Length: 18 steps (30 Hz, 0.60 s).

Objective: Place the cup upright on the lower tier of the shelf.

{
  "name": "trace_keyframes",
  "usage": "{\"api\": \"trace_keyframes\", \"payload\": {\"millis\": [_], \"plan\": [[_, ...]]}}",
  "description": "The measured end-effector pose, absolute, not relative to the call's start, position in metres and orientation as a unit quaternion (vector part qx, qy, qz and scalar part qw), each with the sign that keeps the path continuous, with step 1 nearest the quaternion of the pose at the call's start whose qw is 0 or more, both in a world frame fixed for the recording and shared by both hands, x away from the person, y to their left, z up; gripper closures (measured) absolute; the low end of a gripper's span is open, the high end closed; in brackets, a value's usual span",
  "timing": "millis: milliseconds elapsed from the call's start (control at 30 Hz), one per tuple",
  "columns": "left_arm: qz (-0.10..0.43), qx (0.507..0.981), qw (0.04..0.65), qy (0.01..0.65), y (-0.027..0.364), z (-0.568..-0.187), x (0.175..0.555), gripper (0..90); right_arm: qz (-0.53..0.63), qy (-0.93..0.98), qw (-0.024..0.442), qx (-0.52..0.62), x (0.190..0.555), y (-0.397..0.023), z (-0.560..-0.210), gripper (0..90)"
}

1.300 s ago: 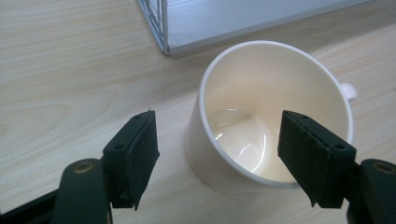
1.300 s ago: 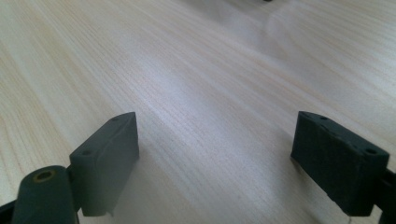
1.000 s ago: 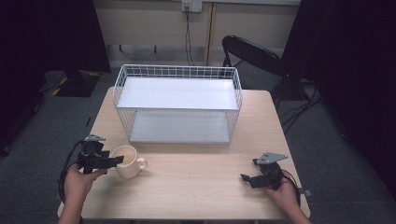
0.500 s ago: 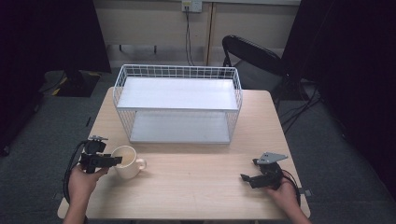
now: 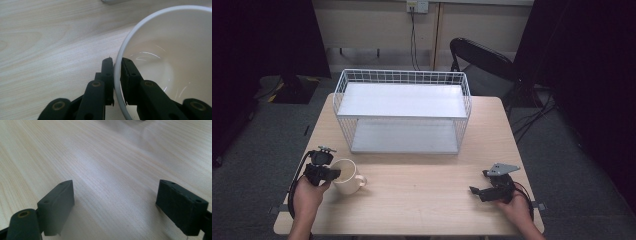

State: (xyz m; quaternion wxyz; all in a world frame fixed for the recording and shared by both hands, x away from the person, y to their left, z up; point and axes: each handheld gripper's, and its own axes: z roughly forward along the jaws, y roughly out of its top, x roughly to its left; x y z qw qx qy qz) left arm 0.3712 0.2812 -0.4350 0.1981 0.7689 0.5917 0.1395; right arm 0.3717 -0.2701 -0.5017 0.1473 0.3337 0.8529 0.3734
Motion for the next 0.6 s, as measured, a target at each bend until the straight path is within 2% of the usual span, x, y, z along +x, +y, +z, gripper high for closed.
{"api": "trace_keyframes", "payload": {"millis": [167, 500, 600], "plan": [[0.148, 0.759, 0.203, 0.601, 0.2825, -0.4357, 0.3694, 81.7, 0.373, 0.853, 0.147, 0.334, 0.3717, -0.2701, -0.5017, 14.1], [0.207, 0.753, 0.201, 0.591, 0.2779, -0.4337, 0.3627, 83.1, 0.374, 0.853, 0.147, 0.334, 0.3718, -0.2701, -0.5017, 14.1], [0.207, 0.748, 0.216, 0.592, 0.2782, -0.4335, 0.3620, 83.2, 0.374, 0.853, 0.147, 0.334, 0.3718, -0.2701, -0.5017, 14.1]]}}
